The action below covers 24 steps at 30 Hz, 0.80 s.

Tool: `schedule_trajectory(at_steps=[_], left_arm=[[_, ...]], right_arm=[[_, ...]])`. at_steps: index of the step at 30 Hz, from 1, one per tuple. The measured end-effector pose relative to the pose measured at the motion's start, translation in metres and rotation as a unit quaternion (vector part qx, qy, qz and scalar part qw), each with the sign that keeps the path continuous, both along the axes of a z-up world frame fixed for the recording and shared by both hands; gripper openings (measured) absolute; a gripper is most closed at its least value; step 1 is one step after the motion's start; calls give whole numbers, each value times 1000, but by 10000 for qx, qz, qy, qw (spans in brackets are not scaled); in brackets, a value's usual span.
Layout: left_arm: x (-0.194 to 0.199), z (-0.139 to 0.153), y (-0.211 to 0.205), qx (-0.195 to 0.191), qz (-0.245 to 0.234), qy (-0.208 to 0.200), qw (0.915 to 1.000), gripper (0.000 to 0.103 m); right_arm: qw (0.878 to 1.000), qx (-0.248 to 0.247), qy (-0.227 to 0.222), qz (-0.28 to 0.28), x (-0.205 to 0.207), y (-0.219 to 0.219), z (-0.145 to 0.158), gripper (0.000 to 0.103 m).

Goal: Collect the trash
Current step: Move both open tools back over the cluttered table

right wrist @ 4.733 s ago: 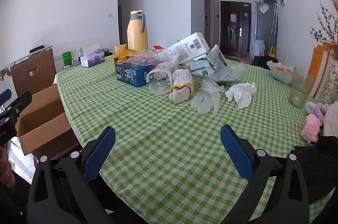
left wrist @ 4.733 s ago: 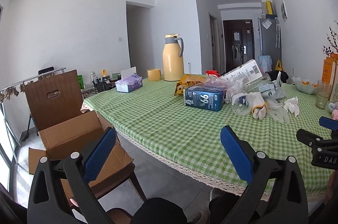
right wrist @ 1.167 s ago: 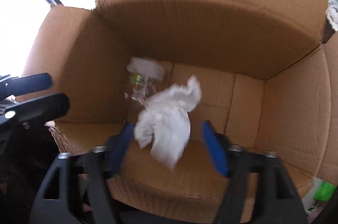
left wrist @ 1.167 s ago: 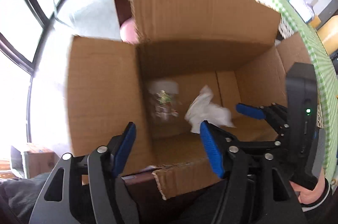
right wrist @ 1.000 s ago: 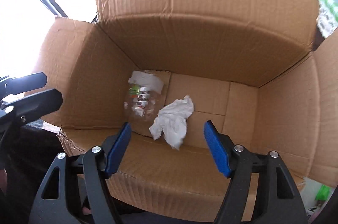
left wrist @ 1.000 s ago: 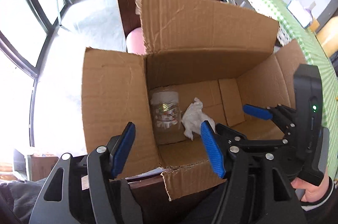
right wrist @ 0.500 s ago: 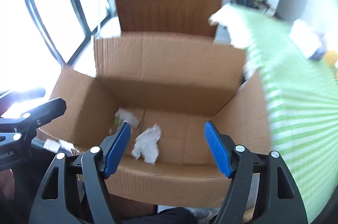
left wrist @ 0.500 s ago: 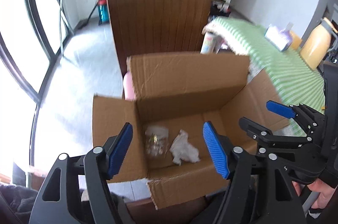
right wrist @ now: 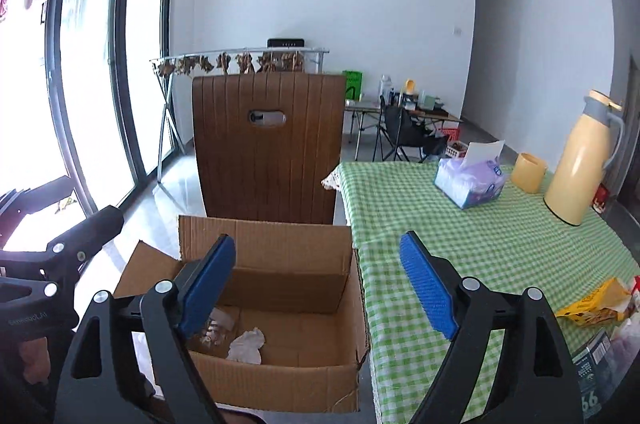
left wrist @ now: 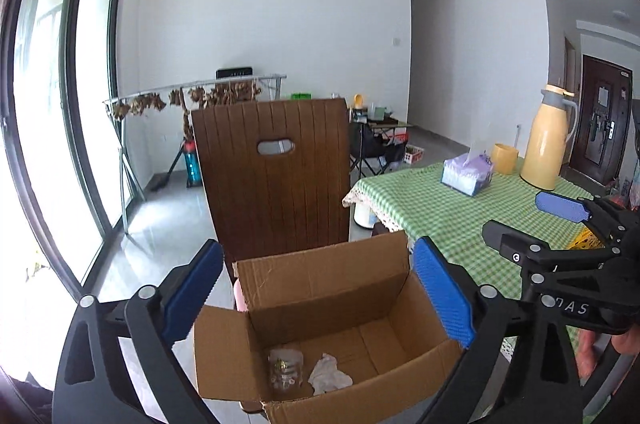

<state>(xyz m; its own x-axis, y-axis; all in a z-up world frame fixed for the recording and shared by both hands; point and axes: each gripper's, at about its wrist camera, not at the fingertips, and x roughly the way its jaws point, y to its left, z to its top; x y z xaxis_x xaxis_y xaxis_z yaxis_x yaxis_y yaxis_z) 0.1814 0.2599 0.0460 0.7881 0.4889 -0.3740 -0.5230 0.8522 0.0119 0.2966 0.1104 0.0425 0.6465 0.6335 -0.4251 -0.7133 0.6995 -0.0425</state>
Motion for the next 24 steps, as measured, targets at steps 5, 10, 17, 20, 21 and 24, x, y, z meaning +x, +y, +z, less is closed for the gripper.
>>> schedule_trajectory(at_steps=[5,10,17,20,21,24], left_arm=[[-5,9,-21,225,-111,-290,9993,96],[2,7,-32,207,-281,-276,9990,96],[20,6,-49,193,-592,-281,9977,96],[32,5,-64,198,-810,-301,9961,96],[36,5,-71,199,-893,-300,9954,96],[50,1,-90,151,-1153,-279,9928,96]], right_arm=[[9994,-9,-205,-296,-9,-25,6,88],[9981,103,-124,-603,-7,-45,4,88],[9939,248,-34,-1071,6,-77,3,88],[9907,271,8,-1336,12,-99,2,88],[9897,284,23,-1406,14,-107,1,88],[9856,275,61,-1665,18,-131,-1,88]])
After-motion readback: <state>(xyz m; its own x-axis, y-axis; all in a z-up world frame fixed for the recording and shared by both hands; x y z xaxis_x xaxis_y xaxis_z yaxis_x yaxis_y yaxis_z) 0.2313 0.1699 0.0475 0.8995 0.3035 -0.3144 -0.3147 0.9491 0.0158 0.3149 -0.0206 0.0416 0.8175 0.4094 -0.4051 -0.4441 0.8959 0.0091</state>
